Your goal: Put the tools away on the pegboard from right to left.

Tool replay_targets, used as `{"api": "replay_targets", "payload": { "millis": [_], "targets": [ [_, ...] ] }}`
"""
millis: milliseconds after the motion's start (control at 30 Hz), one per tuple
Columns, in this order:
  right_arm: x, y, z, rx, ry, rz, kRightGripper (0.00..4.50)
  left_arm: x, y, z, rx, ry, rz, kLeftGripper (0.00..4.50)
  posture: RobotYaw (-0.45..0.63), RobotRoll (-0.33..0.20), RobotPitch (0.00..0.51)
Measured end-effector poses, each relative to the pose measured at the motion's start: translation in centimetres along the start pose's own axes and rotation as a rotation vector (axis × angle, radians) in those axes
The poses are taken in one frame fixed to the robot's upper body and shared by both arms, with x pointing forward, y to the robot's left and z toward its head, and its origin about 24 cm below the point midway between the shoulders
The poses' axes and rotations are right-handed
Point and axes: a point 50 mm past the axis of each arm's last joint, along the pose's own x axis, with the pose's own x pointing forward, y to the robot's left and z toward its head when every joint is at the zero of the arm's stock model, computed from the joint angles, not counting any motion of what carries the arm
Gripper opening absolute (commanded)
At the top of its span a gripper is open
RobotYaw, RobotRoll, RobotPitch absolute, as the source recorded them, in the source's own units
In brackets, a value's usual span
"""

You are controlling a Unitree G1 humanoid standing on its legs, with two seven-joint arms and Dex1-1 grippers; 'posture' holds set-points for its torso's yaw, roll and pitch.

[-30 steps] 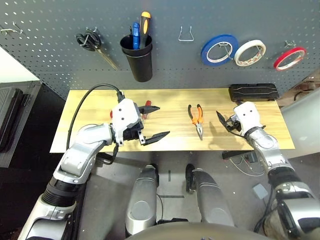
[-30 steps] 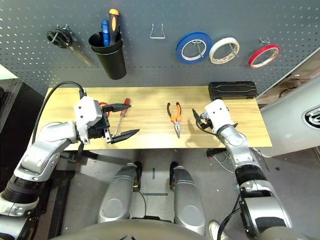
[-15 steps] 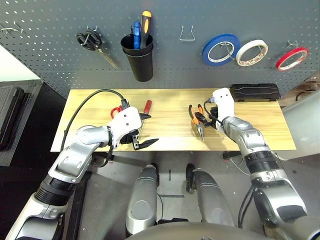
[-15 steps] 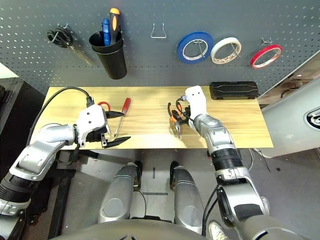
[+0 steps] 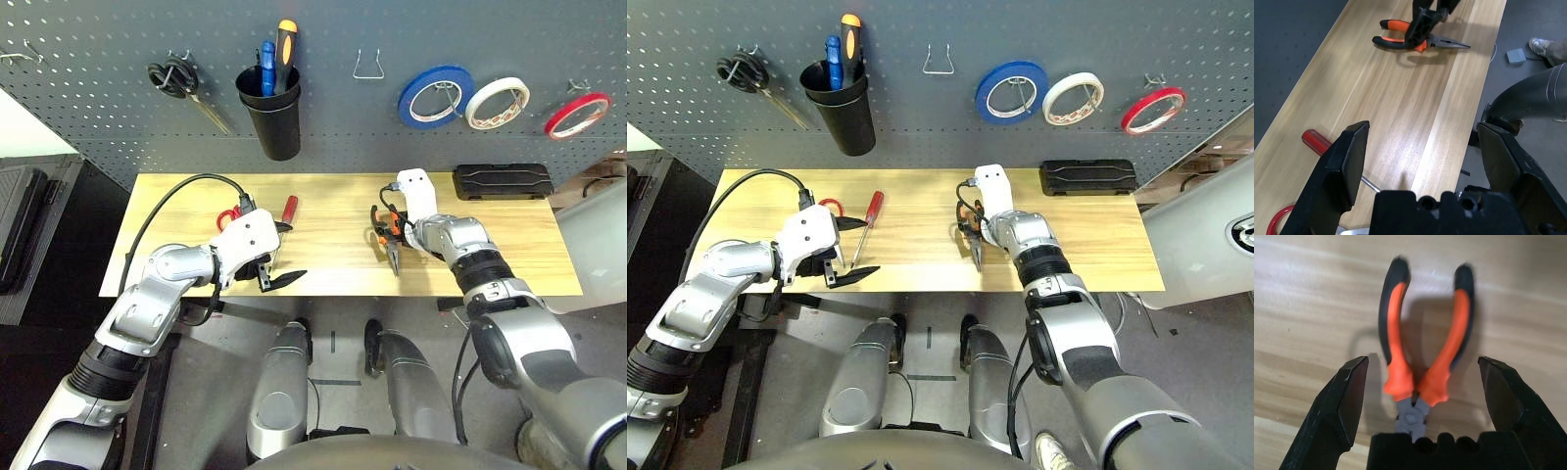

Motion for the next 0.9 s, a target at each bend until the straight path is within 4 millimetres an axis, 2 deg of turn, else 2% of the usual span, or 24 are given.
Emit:
{"api": "replay_targets", "payload": {
  "millis": [367,467,600,900],
  "targets": [
    [0.73,0.75,0.06,0.011,0.008,-0.025,4.46,-0.1,0.03,-0.22,-0.003,0.027,0.004,4.5,0.36,0.0,0.316],
    [0.78,0.6,0.0,0.009,0.006,-0.037,3.87,-0.17,0.06,-0.31,0.002,0.038,0.007,4.5,0.36,0.0,0.316],
    [0.78,0.2,-0.1,0.007,0.005,-0.055,2.49,-0.2,0.04,-0.45,0.011,0.054,0.008,4.5,0.35,0.0,0.316],
    [0.78,0.04,-0.1,-0.005,-0.021,-0.052,2.49,-0.06,-0.04,-0.51,0.023,0.058,0.004,4.5,0.35,0.0,0.311]
  ]
}}
